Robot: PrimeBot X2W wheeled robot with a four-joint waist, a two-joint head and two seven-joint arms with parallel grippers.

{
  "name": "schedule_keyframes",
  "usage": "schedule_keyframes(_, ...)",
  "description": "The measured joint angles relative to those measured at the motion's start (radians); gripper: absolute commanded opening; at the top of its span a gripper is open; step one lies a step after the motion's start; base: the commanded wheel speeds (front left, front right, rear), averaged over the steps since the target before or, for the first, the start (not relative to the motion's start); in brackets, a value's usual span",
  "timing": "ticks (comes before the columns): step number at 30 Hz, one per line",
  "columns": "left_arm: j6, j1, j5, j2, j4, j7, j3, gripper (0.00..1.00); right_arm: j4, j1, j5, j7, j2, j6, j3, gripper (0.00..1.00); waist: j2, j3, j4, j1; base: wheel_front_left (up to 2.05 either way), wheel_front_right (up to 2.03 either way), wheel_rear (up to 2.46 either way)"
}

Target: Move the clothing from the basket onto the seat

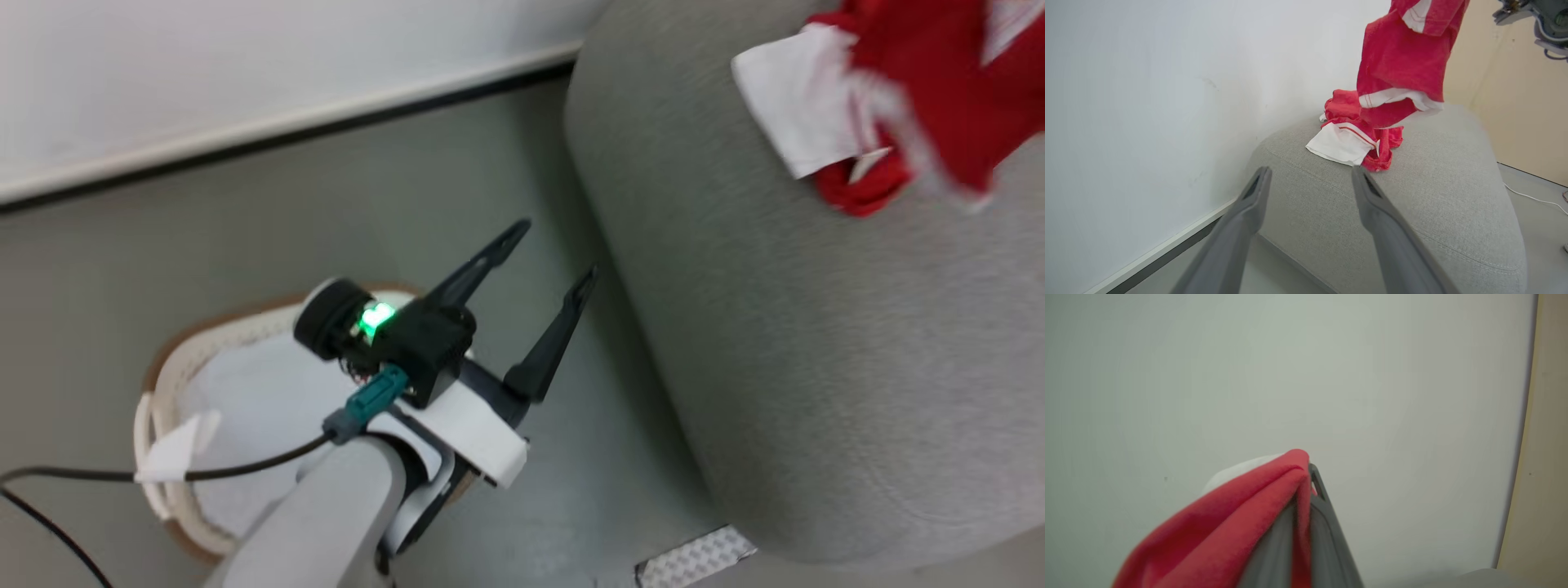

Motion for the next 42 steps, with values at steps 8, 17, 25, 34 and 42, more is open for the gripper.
schedule_keyframes(8,-0.014,-0.063,0.011,-0.006,-0.001,-0.011,-0.002,1.00,0.184,-0.326,-0.106,0.010,-0.157,0.000,-0.302,0.00,-0.0001,0.145,0.120,0.0001,0.00,0.00,0.00)
schedule_keyframes(17,0.001,-0.012,-0.018,0.006,-0.022,-0.020,0.000,1.00,0.467,-0.405,-0.401,0.008,-0.238,0.000,-0.645,0.00,0.0000,0.235,0.238,0.0000,0.00,0.00,0.00)
schedule_keyframes(25,0.028,0.020,-0.023,0.031,-0.041,-0.017,0.015,1.00,0.599,-0.349,-0.632,0.003,-0.131,0.000,-0.858,0.53,-0.0001,0.249,0.263,-0.0001,0.00,0.00,0.00)
schedule_keyframes(34,0.055,0.054,-0.054,0.037,-0.011,-0.058,0.052,1.00,0.763,-0.325,-0.743,0.002,-0.113,0.000,-0.757,1.00,-0.0001,0.163,0.218,-0.0003,0.00,0.00,0.00)
schedule_keyframes(42,0.110,0.153,-0.103,0.051,0.084,-0.156,0.126,1.00,0.657,-0.149,-0.591,0.002,-0.034,0.000,-0.524,1.00,0.0000,0.017,0.177,-0.0003,0.00,0.00,0.00)
